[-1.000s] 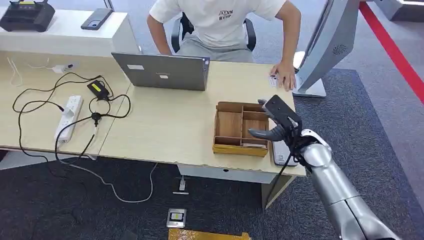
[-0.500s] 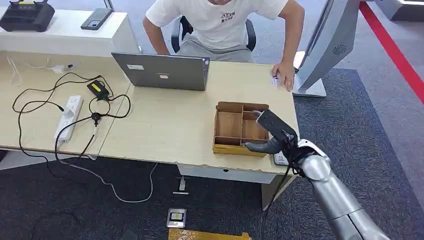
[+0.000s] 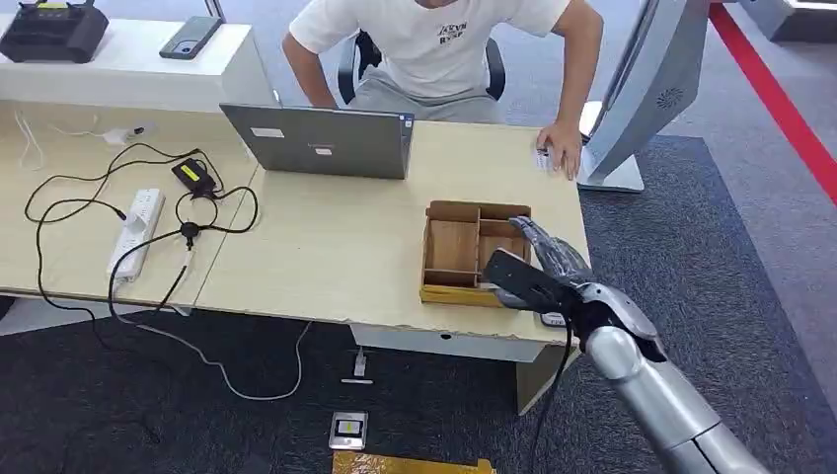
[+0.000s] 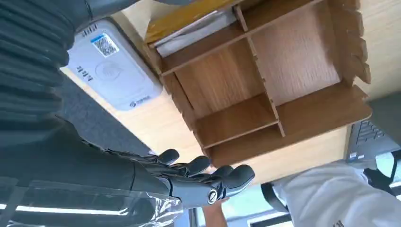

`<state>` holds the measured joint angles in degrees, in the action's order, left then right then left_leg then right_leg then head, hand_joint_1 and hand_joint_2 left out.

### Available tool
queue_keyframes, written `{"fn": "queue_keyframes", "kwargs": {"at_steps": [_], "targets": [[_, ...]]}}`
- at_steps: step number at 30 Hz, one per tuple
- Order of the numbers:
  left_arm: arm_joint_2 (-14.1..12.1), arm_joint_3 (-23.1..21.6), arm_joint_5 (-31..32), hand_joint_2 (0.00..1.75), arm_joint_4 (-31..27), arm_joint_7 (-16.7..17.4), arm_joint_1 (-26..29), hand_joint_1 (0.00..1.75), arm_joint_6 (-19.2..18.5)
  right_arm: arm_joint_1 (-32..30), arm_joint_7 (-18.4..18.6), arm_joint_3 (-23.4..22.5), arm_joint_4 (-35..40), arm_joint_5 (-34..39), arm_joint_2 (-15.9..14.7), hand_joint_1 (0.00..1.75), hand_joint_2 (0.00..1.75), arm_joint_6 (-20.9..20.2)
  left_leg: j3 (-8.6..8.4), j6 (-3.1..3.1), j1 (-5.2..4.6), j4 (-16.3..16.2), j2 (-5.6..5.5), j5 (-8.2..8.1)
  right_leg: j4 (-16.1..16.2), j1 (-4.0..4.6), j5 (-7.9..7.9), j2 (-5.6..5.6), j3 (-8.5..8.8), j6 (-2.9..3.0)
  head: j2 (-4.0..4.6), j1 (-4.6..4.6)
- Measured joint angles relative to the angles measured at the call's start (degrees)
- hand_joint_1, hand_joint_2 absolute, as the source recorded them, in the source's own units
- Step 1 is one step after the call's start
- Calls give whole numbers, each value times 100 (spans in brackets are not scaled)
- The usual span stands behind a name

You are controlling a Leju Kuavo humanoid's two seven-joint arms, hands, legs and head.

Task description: Pass the card to the sensor for recognition and then transmit it.

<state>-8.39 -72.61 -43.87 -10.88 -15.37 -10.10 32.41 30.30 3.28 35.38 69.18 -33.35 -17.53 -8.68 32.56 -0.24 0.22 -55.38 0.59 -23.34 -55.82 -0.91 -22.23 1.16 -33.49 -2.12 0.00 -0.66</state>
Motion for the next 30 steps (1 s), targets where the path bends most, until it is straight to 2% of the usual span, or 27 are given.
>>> {"fn": "queue_keyframes", "kwargs": {"at_steps": [6,13,20,30], "targets": [[0,2,-2,175,0,0,0,0,0,-2,-7,142,13,-433,-9,0,175,192,0,0,0,0,0,0,0,1,0,0,0,0,0,0],[0,2,7,175,0,-4,-2,0,-22,-11,-85,252,11,-683,-20,0,175,162,0,0,0,0,0,0,0,0,0,0,0,0,0,0],[0,7,-13,175,0,-11,-3,0,-37,-42,9,361,22,-1058,-20,0,175,153,0,0,0,0,0,0,0,0,0,0,0,0,0,0],[4,52,-33,175,0,-26,-1,0,-24,-233,-7,514,-162,-1712,190,0,175,1010,1,0,1,2,0,0,0,1,-3,0,0,4,0,2]]}}
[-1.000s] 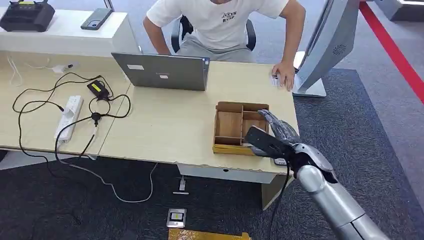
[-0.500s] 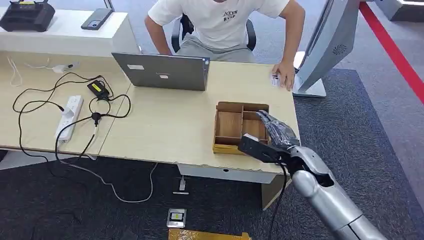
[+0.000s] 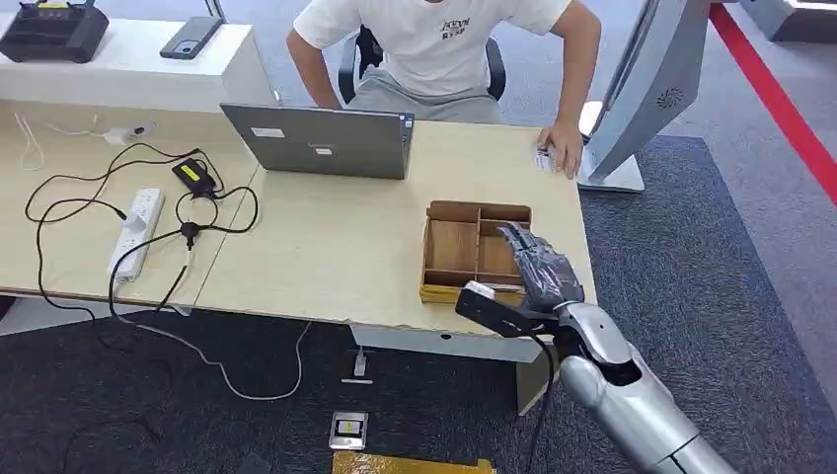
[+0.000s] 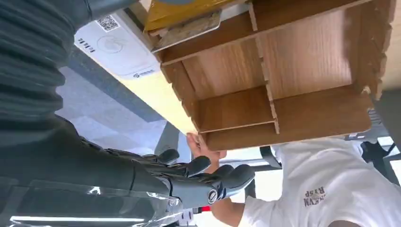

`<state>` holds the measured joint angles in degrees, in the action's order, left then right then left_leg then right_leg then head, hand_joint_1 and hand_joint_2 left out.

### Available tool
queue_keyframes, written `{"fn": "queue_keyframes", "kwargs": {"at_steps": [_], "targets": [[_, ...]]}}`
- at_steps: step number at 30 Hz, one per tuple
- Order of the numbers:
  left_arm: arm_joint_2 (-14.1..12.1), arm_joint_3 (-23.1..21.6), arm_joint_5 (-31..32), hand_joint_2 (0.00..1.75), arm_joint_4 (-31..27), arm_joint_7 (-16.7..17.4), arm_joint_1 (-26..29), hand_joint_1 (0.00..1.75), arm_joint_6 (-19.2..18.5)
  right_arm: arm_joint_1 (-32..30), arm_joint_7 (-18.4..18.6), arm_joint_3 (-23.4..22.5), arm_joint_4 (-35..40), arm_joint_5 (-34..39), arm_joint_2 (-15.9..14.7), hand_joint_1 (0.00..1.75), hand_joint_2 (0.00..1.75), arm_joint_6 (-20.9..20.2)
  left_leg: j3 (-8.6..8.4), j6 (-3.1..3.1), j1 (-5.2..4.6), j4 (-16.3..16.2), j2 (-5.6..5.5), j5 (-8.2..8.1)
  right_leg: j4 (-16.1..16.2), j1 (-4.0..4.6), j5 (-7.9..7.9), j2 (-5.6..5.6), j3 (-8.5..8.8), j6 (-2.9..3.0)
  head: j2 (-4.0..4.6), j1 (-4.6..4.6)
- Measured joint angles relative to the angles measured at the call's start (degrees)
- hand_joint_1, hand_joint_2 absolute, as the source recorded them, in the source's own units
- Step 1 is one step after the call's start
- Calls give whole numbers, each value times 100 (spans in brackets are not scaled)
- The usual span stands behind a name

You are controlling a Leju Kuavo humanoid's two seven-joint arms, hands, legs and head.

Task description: Pass the card to the sensor for recognition and then transmit it.

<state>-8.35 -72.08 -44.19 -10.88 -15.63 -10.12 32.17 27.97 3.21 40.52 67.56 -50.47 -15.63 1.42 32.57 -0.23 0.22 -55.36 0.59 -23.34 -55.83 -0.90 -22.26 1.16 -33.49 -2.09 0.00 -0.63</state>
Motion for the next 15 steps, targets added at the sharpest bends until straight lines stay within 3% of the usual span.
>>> {"fn": "queue_keyframes", "kwargs": {"at_steps": [15], "targets": [[-2,4,24,175,0,0,-3,0,-31,2,-157,55,-489,-46,184,0,175,269,0,0,0,0,0,0,0,0,0,0,0,0,0,-2]]}}
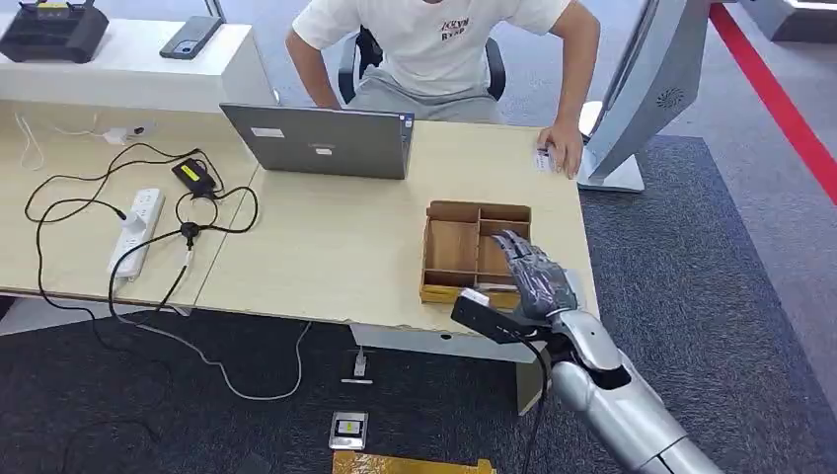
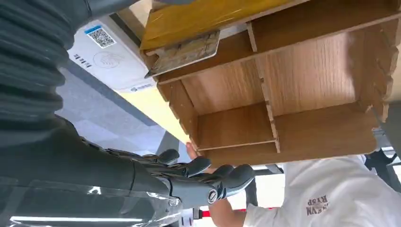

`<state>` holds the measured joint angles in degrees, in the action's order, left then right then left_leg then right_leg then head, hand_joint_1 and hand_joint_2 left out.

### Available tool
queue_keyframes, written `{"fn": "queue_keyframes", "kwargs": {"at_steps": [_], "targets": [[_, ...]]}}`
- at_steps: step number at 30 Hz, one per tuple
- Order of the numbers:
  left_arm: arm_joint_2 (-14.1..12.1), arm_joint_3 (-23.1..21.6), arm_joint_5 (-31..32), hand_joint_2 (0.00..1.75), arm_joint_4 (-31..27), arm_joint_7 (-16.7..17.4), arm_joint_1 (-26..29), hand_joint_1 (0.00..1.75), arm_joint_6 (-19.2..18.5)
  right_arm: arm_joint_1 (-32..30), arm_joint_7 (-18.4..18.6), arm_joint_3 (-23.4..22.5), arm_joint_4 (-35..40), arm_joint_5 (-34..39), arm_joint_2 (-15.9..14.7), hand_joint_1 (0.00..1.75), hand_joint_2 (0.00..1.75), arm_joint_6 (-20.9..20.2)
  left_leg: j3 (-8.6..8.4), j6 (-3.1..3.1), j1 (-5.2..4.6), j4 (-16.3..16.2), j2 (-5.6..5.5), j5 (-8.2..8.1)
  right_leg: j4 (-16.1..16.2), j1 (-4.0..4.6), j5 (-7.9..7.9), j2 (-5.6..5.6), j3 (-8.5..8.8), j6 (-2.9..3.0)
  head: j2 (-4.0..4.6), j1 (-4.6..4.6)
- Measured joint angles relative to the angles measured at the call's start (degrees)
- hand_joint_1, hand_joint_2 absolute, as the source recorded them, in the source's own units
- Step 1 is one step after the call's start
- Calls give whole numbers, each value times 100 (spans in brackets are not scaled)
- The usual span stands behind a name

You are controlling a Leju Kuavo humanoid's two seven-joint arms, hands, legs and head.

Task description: Pass the card to the sensor for recognition and then transmit it.

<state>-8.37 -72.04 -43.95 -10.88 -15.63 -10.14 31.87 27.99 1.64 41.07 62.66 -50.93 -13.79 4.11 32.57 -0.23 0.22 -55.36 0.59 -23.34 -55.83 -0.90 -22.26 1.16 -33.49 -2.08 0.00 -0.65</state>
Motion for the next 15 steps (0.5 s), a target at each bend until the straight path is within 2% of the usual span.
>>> {"fn": "queue_keyframes", "kwargs": {"at_steps": [15], "targets": [[0,6,2,175,0,-4,-5,0,-15,166,-138,44,-566,9,171,0,175,280,0,0,0,0,0,0,0,0,0,0,0,0,0,2]]}}
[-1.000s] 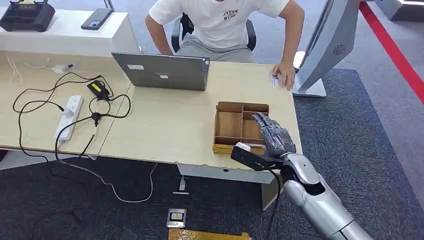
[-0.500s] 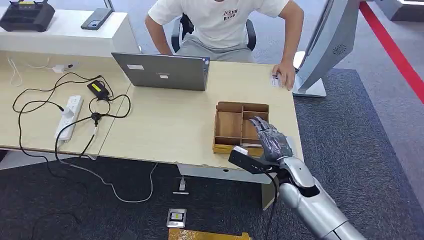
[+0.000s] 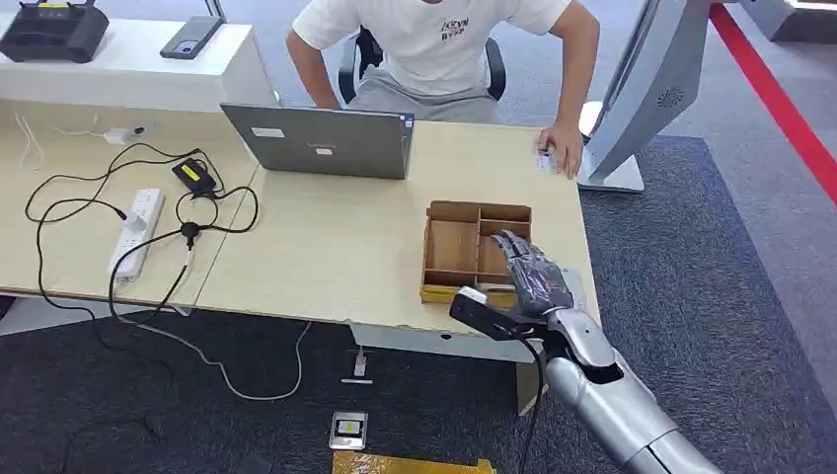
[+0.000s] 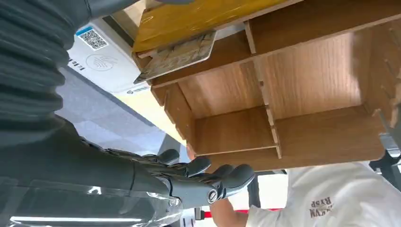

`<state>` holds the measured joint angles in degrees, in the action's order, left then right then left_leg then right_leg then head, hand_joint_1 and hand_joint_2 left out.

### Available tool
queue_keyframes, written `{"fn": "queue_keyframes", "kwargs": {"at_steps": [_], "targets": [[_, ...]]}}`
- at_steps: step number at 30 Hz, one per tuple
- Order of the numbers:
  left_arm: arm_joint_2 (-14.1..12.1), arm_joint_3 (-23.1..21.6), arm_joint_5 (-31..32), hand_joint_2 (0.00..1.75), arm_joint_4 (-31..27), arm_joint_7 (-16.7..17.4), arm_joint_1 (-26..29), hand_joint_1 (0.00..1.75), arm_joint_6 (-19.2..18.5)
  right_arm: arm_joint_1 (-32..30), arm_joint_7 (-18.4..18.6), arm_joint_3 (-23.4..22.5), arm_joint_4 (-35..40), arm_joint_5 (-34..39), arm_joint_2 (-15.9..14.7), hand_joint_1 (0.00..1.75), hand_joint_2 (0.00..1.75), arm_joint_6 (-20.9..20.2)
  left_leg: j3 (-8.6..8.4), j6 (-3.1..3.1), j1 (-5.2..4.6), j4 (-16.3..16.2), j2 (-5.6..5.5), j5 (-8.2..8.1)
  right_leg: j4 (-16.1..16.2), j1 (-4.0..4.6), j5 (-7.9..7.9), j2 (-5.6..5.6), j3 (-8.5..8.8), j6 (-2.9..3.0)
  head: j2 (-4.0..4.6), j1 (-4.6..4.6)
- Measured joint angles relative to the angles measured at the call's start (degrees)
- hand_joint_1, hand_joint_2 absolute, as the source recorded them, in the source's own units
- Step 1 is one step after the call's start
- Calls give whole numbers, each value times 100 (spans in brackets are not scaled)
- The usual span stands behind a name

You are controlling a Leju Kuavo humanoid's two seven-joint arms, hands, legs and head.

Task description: Pass the card to the sensor for recognition and then transmit it.

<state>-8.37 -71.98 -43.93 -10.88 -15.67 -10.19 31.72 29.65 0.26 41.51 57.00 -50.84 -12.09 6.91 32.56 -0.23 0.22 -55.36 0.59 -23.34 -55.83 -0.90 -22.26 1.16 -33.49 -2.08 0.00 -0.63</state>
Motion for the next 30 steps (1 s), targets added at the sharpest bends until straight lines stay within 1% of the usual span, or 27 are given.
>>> {"fn": "queue_keyframes", "kwargs": {"at_steps": [11,26,28,29,30], "targets": [[0,-2,42,175,0,26,-26,0,-35,5,39,0,-249,7,26,0,175,20,0,0,0,0,0,0,0,0,0,0,-1,0,0,0],[0,-2,39,175,0,24,-34,0,-31,2,90,-9,-341,-2,17,0,175,20,-1,0,0,0,0,0,0,0,0,0,-1,0,0,0],[0,-2,41,175,0,24,-35,0,-31,2,90,-11,-341,-2,17,152,175,20,-1,0,0,0,0,0,0,0,0,0,-1,0,0,-2],[0,-2,42,175,0,24,-36,0,-31,2,90,-11,-341,-2,17,152,175,20,-1,0,0,0,0,0,0,0,0,0,-1,0,0,-2],[0,-2,42,175,0,24,-36,0,-31,2,90,-9,-341,-2,17,175,175,20,-1,0,0,0,0,0,0,0,0,0,-1,0,0,0]]}}
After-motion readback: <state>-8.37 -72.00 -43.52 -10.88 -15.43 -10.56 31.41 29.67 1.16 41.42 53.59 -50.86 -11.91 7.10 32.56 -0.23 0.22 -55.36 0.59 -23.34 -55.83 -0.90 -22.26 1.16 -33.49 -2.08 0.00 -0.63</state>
